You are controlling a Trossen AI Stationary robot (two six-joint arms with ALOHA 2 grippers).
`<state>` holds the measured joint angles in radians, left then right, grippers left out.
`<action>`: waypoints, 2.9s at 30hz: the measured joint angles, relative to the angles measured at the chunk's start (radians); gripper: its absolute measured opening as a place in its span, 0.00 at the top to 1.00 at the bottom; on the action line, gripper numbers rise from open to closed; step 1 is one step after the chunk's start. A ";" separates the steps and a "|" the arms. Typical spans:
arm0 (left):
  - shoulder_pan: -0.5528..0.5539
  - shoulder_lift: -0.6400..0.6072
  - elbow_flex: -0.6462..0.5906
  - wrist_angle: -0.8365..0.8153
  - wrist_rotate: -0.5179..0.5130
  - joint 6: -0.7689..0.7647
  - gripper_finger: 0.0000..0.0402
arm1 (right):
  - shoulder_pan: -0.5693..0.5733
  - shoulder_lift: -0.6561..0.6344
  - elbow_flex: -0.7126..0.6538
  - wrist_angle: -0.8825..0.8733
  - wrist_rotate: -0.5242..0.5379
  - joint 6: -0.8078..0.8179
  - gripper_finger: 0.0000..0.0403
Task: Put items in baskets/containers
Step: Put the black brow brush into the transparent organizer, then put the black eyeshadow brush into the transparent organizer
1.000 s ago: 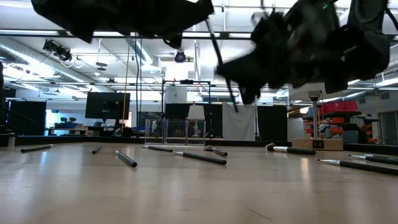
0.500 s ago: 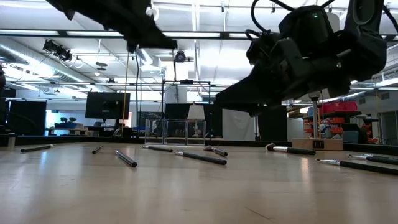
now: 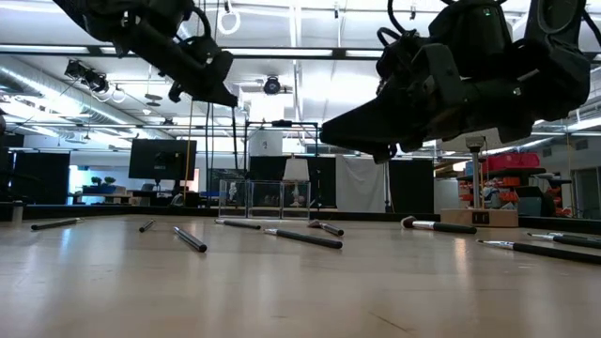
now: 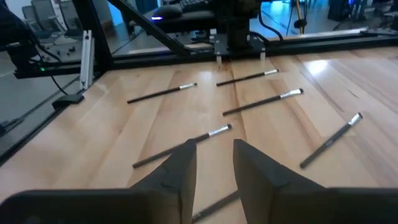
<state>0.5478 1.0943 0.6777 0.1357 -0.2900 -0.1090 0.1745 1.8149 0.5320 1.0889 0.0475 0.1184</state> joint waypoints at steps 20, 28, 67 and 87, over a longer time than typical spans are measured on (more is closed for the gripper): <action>0.045 0.242 0.000 0.092 0.049 -0.116 0.95 | 0.027 0.000 0.000 0.033 -0.003 0.004 0.75; 0.065 0.314 0.001 0.100 0.058 -0.170 0.95 | 0.027 -0.001 0.001 0.035 -0.003 0.004 0.75; 0.123 0.282 -0.001 0.061 0.037 -0.035 0.68 | 0.024 -0.001 0.001 0.033 0.024 0.057 0.75; -0.275 0.053 0.000 -0.027 0.046 0.036 0.68 | -0.020 -0.038 0.001 -0.123 0.073 0.152 0.66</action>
<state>0.2731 1.1477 0.6777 0.1089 -0.2444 -0.0727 0.1543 1.7773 0.5327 0.9659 0.1204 0.2700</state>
